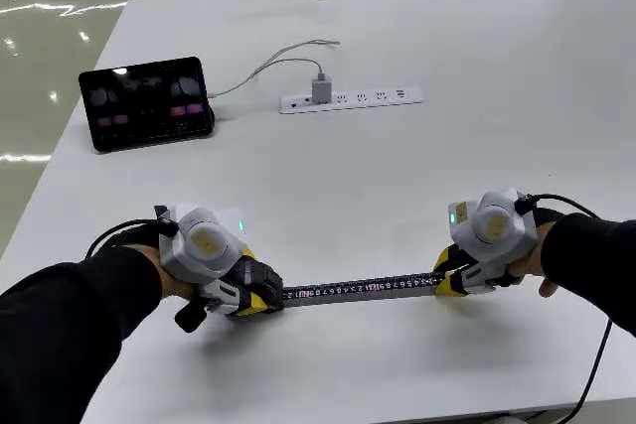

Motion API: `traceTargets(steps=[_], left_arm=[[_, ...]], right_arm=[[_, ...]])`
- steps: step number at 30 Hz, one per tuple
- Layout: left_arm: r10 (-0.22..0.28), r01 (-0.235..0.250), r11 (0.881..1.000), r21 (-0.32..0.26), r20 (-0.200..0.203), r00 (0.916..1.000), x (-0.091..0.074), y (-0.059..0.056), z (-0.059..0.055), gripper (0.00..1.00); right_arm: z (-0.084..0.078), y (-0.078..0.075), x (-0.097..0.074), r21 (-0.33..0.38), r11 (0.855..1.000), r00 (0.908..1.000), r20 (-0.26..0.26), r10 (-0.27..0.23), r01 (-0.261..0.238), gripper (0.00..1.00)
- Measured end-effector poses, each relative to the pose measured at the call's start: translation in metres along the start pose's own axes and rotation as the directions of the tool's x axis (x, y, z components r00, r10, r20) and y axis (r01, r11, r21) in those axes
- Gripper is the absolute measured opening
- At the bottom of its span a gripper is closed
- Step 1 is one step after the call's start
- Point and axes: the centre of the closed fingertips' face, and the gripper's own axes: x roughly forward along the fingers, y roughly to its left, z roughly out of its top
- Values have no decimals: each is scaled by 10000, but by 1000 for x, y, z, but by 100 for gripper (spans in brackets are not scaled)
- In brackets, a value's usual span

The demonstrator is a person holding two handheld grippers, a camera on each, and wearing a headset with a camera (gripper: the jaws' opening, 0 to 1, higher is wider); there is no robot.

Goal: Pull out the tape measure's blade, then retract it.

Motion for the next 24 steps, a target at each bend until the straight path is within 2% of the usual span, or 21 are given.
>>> traceTargets(steps=[3,5,6,8,11,14,19,22,24], left_arm=[[65,-63,9996,-279,76,9999,-4,3,-1,42],[135,-126,9976,-678,119,9998,-8,6,-2,45],[177,-146,9933,-1148,264,9995,-10,8,-1,47],[295,-237,9907,-1339,412,9987,-15,12,-1,50],[534,-406,9761,-2133,544,9971,-20,18,-4,54],[615,-460,9728,-2270,616,9962,-24,21,-6,57],[784,-581,9652,-2551,701,9945,-32,20,-8,59],[1068,-779,9537,-2904,851,9906,-37,25,-10,62],[1238,-853,9419,-3250,995,9873,-42,25,-10,64]], right_arm=[[0,0,-1,-157,9998,9999,-39,-131,130,13],[2,-1,-2,-83,9998,9998,35,-203,203,14],[5,-1,-4,-29,9997,9996,140,-257,257,14],[7,-1,-7,100,9994,9991,290,-321,318,14],[11,-3,-13,391,9981,9973,534,-505,485,15],[11,-6,-18,610,9956,9948,685,-754,713,15],[10,-11,-29,1442,9828,9859,1035,-1312,1156,17],[5,-13,-35,1985,9706,9796,1195,-1619,1362,19],[1,-12,-37,2258,9636,9768,1247,-1742,1431,20]])
